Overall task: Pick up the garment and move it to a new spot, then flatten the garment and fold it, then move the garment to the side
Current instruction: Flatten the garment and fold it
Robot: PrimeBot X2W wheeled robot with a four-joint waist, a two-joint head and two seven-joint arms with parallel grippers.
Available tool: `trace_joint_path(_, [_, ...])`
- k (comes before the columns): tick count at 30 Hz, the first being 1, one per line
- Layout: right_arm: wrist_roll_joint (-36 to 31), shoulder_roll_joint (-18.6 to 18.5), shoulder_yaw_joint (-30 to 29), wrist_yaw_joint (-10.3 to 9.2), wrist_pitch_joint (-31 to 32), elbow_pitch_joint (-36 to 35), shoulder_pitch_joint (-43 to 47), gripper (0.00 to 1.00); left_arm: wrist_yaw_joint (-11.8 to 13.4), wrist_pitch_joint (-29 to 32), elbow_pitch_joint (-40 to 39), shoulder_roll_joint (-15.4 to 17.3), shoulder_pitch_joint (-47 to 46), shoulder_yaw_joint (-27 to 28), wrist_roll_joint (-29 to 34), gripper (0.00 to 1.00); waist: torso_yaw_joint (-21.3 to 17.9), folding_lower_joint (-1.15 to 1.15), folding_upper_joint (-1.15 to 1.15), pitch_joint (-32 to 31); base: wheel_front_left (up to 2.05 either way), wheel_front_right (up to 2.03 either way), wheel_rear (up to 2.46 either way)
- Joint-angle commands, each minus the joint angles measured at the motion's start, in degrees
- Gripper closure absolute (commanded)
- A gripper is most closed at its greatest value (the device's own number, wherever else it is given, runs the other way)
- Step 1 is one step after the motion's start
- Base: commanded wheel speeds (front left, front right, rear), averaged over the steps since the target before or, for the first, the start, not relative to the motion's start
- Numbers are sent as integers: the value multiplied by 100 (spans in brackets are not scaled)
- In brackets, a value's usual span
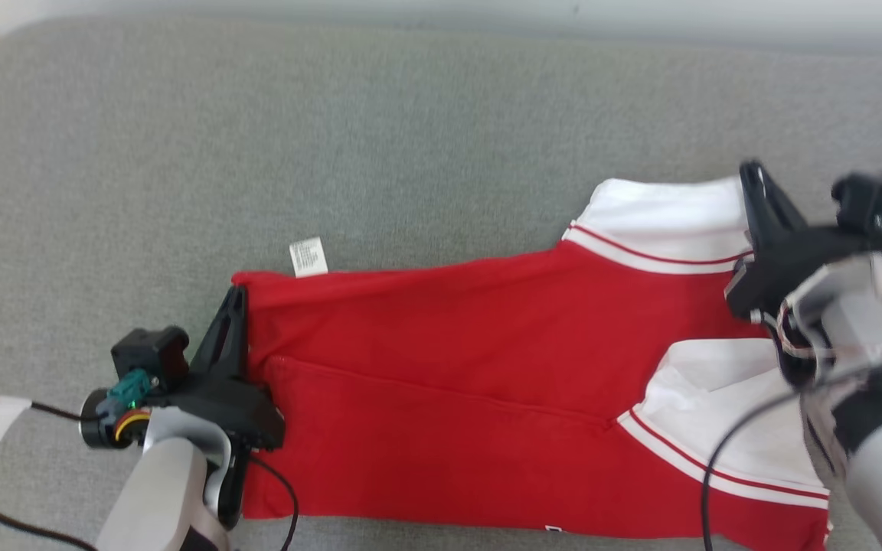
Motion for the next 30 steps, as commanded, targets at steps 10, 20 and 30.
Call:
trace_joint_path(10, [292,-201,-419,-1,-195,-1437,1839,100,-158,-5,-550,15,663,247,261,100,-256,0,0,-784,0,0,0])
trace_joint_path(20, [-56,154,-1345,-1,-200,-2320,3205,100,-230,-5,-1140,16,1283,405,351,100,-304,0,0,-873,0,0,0])
trace_joint_path(30, [-293,570,-1808,-1,-200,-2751,3965,100,-155,-5,-1388,15,1951,376,236,100,-279,0,0,-994,0,0,0])
